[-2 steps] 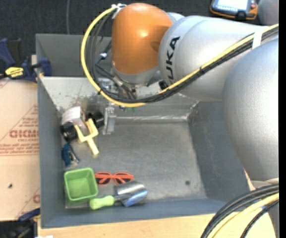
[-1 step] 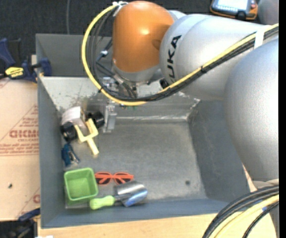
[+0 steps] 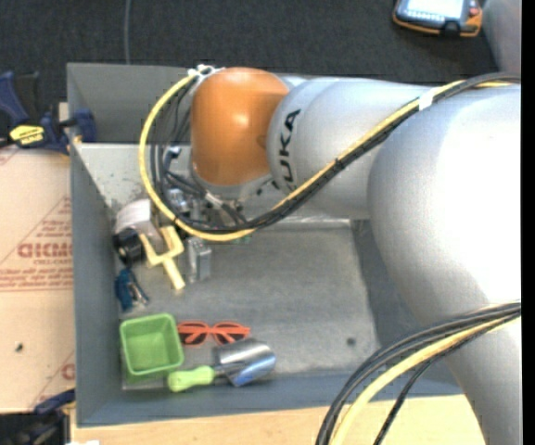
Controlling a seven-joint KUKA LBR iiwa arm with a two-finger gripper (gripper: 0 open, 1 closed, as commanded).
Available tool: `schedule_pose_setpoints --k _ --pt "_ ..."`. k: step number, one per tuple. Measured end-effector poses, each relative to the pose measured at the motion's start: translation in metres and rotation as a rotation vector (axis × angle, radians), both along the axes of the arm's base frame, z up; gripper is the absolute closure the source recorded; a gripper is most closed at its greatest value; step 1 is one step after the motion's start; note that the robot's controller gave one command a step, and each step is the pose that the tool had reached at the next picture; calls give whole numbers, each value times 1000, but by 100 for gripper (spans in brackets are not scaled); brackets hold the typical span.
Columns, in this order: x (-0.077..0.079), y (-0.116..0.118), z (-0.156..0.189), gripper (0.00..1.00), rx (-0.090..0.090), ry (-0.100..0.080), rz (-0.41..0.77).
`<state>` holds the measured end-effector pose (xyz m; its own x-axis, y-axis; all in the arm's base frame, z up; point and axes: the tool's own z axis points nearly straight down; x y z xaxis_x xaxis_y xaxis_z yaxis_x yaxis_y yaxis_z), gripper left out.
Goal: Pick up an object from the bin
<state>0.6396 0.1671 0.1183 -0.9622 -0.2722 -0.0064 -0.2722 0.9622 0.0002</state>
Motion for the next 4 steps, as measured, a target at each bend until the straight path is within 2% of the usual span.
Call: schedule_pose_setpoints --k 1,2,3,4 --pt "1 6 46 0 0 -10 269" --pt "0 2 -18 0 0 0 200" --pt "5 -5 -44 0 -17 -15 492" --pt "3 -3 -47 100 2 -8 291"
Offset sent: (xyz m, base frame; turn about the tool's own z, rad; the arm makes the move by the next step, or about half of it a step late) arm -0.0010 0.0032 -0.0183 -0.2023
